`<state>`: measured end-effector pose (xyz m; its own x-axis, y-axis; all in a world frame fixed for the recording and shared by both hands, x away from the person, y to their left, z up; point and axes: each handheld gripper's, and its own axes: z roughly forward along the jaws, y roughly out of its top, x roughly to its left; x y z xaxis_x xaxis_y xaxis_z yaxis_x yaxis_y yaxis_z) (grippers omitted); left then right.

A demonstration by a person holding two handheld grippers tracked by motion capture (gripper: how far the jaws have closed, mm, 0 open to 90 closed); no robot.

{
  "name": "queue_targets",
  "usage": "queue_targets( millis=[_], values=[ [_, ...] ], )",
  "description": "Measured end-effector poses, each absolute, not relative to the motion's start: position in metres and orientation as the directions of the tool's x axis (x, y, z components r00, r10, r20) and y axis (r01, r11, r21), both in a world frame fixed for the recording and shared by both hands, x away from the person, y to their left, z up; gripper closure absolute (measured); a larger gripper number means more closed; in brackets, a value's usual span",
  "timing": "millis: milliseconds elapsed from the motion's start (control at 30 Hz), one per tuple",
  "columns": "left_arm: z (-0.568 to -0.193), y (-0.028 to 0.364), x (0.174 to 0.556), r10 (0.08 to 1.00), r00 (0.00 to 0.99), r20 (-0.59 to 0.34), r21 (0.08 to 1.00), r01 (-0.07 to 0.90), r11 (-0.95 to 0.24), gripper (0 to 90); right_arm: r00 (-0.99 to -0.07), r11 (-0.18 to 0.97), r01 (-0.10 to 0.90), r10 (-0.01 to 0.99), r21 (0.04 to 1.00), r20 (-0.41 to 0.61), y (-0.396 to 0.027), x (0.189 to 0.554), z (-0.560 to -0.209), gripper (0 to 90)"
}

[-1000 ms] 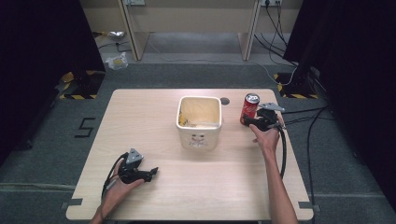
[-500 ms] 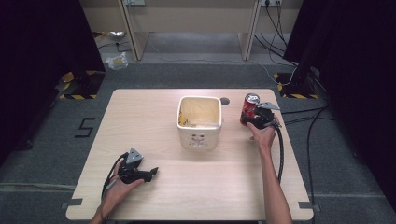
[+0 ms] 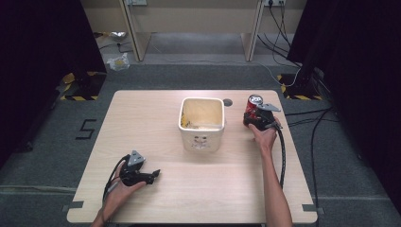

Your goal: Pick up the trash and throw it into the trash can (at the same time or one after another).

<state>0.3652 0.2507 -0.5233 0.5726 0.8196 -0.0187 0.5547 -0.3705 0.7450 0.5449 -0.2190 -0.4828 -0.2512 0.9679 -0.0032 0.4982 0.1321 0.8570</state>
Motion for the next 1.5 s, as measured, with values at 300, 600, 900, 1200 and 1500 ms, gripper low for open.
queue_targets(
  millis=[300,600,900,1200,1500],
  values=[
    [-0.523,0.251,0.365,0.820,0.573,-0.019,0.745,0.555,-0.370,14.7,-0.268,0.153,0.474,0.963,0.867,-0.024,-0.216,0.540,-0.476,34.1],
    [-0.523,0.250,0.365,0.820,0.572,-0.020,0.746,0.555,-0.368,14.7,-0.315,0.163,0.433,0.949,0.886,-0.021,-0.210,0.525,-0.447,34.3],
    [-0.523,0.251,0.365,0.820,0.572,-0.019,0.745,0.555,-0.370,14.6,-0.363,0.205,0.428,0.931,0.880,-0.040,-0.200,0.513,-0.418,34.3],
    [-0.523,0.251,0.365,0.820,0.572,-0.019,0.745,0.555,-0.370,14.6,-0.402,0.213,0.412,0.915,0.886,-0.033,-0.191,0.501,-0.392,34.4],
    [-0.523,0.251,0.365,0.820,0.571,-0.020,0.746,0.555,-0.369,14.6,-0.451,0.218,0.376,0.892,0.901,-0.027,-0.176,0.485,-0.359,34.3]
  ],
)
